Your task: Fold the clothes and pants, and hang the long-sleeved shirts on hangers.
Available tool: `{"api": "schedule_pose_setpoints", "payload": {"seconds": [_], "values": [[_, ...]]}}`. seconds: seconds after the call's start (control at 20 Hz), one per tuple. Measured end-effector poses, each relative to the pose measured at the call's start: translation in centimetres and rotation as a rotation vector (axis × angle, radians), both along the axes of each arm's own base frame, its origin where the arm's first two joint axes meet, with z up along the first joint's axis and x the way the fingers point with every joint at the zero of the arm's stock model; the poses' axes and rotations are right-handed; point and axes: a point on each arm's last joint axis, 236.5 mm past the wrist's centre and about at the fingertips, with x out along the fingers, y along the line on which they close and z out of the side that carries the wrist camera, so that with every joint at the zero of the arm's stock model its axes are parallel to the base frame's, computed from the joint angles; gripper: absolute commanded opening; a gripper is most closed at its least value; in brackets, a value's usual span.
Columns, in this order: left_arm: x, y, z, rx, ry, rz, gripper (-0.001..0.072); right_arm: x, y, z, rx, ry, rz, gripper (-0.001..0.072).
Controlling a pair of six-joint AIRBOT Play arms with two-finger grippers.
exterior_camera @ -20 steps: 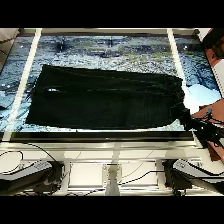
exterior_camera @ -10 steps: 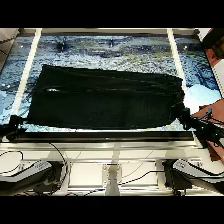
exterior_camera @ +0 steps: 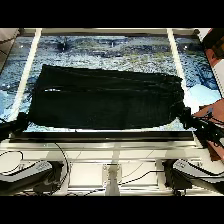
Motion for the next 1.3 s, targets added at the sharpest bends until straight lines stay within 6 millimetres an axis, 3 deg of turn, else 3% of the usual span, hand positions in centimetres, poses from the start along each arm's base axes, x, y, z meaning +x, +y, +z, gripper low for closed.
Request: {"api": "schedule_pose_setpoints", "payload": {"seconds": [0.2, 0.4, 0.55, 0.75, 0.95, 1.1, 1.3], "values": [[2.4, -0.3, 1.4, 0.034, -0.068, -0.049, 0.0031, 0.7, 0.2, 3.1, -0.042, -0.061, 0.063, 0.0032], [6.4, 1.5, 6.6, 0.096, -0.196, -0.046, 0.0029, 0.4, -1.1, 7.0, -0.132, -0.041, 0.068, 0.0032], [9.7, 1.7, 10.8, 0.141, -0.276, -0.071, 0.0029, 0.5, -1.7, 10.4, -0.239, -0.023, 0.079, 0.0032], [12.9, 1.6, 14.9, 0.231, -0.299, -0.103, 0.0028, 1.7, -0.6, 14.1, -0.404, 0.016, 0.18, 0.0033], [15.3, 3.0, 18.0, 0.338, -0.309, -0.071, 0.0028, 4.1, 0.2, 18.0, -0.529, -0.017, 0.203, 0.0032], [17.5, 3.3, 19.0, 0.354, -0.321, -0.063, 0.0027, 5.9, 0.9, 19.2, -0.561, -0.02, 0.231, 0.0033], [21.5, 2.5, 19.2, 0.351, -0.338, -0.086, 0.0028, 9.1, 1.6, 18.8, -0.568, 0.002, 0.272, 0.0033]]}}
